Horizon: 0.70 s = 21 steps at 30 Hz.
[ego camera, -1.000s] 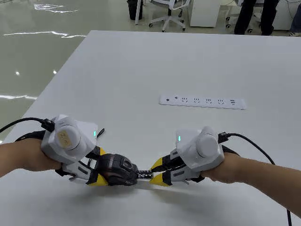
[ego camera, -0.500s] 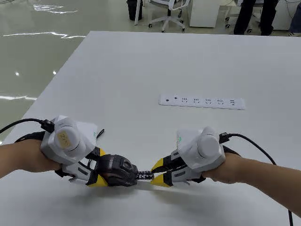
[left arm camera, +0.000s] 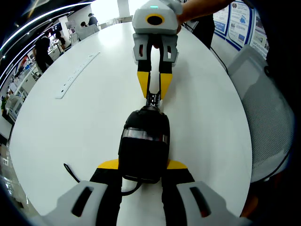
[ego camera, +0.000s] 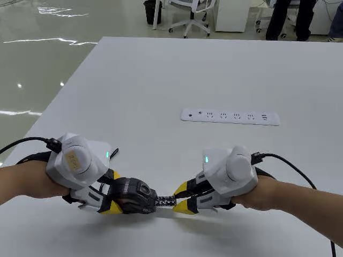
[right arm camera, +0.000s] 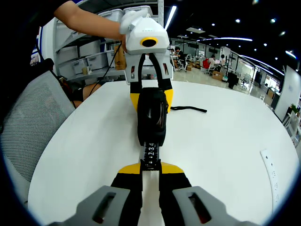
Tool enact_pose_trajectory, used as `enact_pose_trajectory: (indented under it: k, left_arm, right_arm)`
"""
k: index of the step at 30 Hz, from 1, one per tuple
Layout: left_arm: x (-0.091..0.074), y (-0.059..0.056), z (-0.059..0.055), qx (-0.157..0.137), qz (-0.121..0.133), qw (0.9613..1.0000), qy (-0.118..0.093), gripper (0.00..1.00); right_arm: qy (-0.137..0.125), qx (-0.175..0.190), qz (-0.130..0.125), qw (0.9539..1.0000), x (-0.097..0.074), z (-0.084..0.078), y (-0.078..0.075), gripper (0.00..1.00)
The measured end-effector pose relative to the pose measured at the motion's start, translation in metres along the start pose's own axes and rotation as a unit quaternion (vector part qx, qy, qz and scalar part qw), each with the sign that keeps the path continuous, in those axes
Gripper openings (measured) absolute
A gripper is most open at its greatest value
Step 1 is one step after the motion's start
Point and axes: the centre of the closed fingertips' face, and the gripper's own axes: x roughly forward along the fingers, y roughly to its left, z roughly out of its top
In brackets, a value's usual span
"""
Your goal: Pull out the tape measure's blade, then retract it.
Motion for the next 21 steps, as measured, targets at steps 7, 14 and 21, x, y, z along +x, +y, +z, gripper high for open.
enact_pose_trajectory:
  k: [7, 14, 21]
  left_arm:
    - [0.0001, 0.0005, -0.0004, -0.001, 0.0, 1.0, 0.0, 0.27]
    - [0.0006, 0.0013, -0.001, -0.001, 0.001, 1.0, 0.0, 0.27]
    - [0.001, 0.0015, -0.001, -0.002, 0.001, 1.0, 0.0, 0.27]
  right_arm:
    - [0.0, -0.002, -0.002, 1.0, -0.0013, -0.0001, -0.0004, 0.11]
    - [0.0, 0.001, 0.0, 1.0, -0.0019, -0.0003, 0.0002, 0.11]
    - [-0.001, 0.001, 0.001, 1.0, -0.0021, -0.0008, 0.0, 0.11]
